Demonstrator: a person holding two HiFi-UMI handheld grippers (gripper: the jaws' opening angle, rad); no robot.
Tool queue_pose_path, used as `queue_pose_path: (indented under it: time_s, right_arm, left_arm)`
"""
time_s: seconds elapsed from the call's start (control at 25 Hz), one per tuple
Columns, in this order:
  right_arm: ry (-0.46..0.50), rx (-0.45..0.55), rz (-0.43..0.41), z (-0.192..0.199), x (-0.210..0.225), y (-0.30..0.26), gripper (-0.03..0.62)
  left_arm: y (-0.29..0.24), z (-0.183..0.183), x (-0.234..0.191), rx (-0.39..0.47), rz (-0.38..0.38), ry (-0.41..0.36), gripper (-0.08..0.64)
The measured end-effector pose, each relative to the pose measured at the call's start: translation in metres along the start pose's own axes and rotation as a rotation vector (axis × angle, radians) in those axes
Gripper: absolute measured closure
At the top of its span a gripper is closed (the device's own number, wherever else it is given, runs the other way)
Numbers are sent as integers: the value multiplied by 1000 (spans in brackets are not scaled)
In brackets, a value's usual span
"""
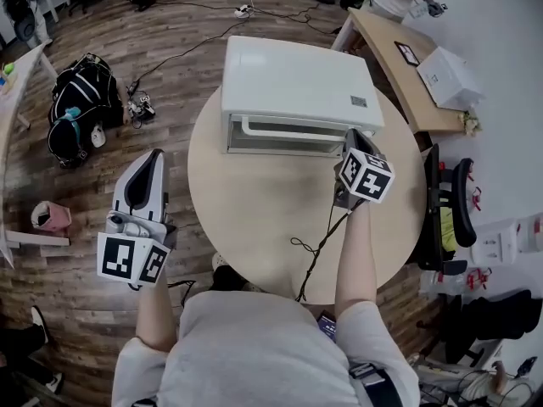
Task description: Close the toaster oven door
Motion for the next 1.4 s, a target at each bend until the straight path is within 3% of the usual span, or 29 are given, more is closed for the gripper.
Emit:
queue_pose_path:
  time_s: [0.68, 1.4]
  right_arm:
    - [-24, 223, -157, -23, -8, 125, 581]
    - [9, 416, -199, -49, 11, 237, 581]
  left_arm:
    - [-21, -14, 64, 23, 134, -29, 554]
    - [-4, -30, 132, 40, 171, -69, 554]
Point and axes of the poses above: the fingertips, and each gripper's own axes: y backward along the fingers, x to its right, z out of its underside, the point moved 3 cm from there along y, backward along the fingers, and after that the axes turned 9 degrees about z, right-handed, at the moved point
